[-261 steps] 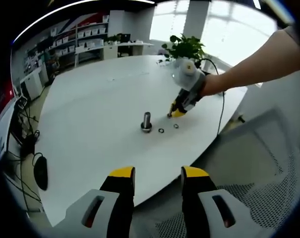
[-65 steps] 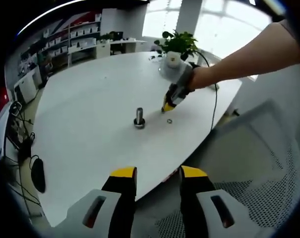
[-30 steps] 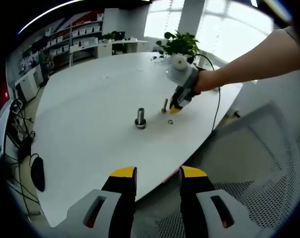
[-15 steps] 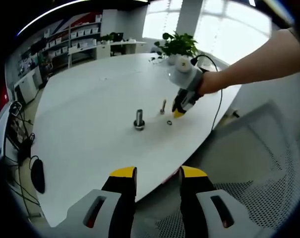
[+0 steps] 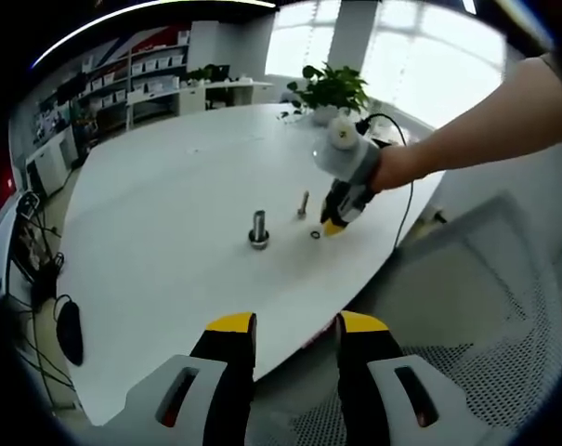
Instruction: Place the washer onto the threaded stud by aligning its center hole with the stud, sliding it down to the base, and recovering from edge contact or off-axis alignment until the washer reaches the visible bottom stop.
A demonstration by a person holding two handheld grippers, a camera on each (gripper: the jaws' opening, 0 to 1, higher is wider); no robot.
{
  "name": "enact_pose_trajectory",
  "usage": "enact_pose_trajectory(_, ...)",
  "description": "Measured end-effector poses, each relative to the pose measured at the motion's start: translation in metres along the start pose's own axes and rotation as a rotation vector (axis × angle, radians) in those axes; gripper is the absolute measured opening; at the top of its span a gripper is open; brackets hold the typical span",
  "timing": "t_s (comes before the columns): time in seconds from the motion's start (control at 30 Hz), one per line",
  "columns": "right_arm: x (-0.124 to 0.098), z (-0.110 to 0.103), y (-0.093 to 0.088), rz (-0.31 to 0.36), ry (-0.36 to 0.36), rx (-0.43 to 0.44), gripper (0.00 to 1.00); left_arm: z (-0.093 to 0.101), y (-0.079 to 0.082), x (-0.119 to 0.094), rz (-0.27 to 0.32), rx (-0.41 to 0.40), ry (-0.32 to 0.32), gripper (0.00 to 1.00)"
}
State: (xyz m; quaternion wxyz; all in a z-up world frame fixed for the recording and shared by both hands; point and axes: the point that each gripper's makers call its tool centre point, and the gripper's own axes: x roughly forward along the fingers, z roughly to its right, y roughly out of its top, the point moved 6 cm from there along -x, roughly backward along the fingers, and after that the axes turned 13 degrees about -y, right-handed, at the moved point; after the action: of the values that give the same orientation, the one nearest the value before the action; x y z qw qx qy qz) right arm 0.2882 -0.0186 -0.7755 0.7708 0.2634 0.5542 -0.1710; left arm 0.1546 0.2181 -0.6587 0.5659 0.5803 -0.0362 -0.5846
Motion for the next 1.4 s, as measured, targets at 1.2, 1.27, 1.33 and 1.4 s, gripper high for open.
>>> enact_pose_trajectory(1.2, 0.001, -0.016, 0.009, 0.001, -0.024, -0.044, 0.3, 0.0, 0.007, -0.004, 0.068, -0.009, -0.012, 0.33)
enact_pose_trajectory(1.27, 0.002, -0.017, 0.009, 0.0, -0.022, -0.045, 0.3, 0.0, 0.007, -0.004, 0.07, -0.01, -0.014, 0.32)
enact_pose_trajectory(1.33, 0.002, -0.017, 0.009, -0.002, -0.023, -0.047, 0.3, -0.001, 0.007, -0.005, 0.071, -0.01, -0.008, 0.32)
enact_pose_trajectory(1.4, 0.002, -0.016, 0.009, -0.001, -0.024, -0.043, 0.3, -0.001, 0.009, -0.006, 0.084, -0.009, -0.005, 0.33)
